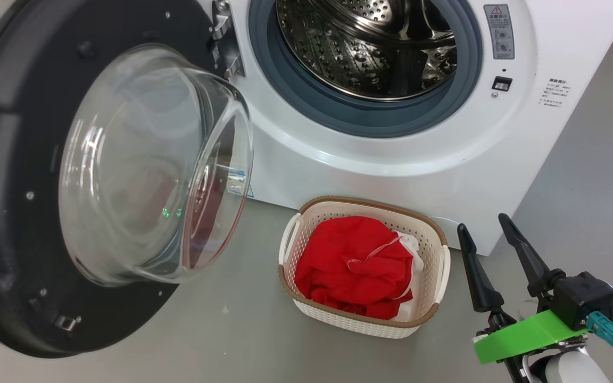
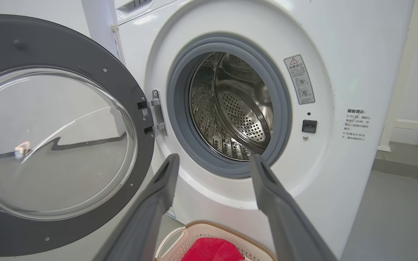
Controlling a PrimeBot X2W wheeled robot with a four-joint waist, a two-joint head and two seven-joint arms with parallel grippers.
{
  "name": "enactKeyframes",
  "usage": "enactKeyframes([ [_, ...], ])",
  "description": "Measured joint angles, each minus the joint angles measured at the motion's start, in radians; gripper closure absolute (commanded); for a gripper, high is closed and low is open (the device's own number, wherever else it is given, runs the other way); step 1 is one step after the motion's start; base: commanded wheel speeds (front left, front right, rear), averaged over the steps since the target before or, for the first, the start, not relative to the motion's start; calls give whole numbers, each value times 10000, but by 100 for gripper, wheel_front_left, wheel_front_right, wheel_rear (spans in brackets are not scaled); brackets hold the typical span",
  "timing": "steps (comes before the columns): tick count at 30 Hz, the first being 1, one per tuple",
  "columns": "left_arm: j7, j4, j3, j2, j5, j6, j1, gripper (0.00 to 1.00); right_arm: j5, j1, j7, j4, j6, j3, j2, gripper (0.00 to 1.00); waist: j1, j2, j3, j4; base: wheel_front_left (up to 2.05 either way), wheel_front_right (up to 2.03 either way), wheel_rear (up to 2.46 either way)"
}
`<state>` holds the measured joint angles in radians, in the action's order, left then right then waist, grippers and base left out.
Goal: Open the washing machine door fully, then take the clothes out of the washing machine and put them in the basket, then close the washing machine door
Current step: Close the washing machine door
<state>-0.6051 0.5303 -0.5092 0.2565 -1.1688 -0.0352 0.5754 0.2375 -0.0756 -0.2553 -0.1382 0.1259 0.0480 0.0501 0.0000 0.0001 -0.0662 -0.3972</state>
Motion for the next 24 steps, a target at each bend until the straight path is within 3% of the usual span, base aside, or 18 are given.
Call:
enactKeyframes([
  [6, -198, -1365, 2, -424, -150, -199, -699, 100, 0, 112, 0, -35, 0, 6, 0, 0, 0, 0, 51, -12, 0, 0, 0],
  [15, -573, -3402, 217, -1505, -479, -646, -1742, 100, -10, 112, 0, -201, 0, 25, -2, 0, 0, 0, 15, 94, 0, 0, 0],
  [24, -537, -4824, 437, -2019, -637, -1018, -2375, 100, -115, 109, 0, -286, 0, 29, 0, 0, 0, 0, -36, 303, 0, 0, 0],
])
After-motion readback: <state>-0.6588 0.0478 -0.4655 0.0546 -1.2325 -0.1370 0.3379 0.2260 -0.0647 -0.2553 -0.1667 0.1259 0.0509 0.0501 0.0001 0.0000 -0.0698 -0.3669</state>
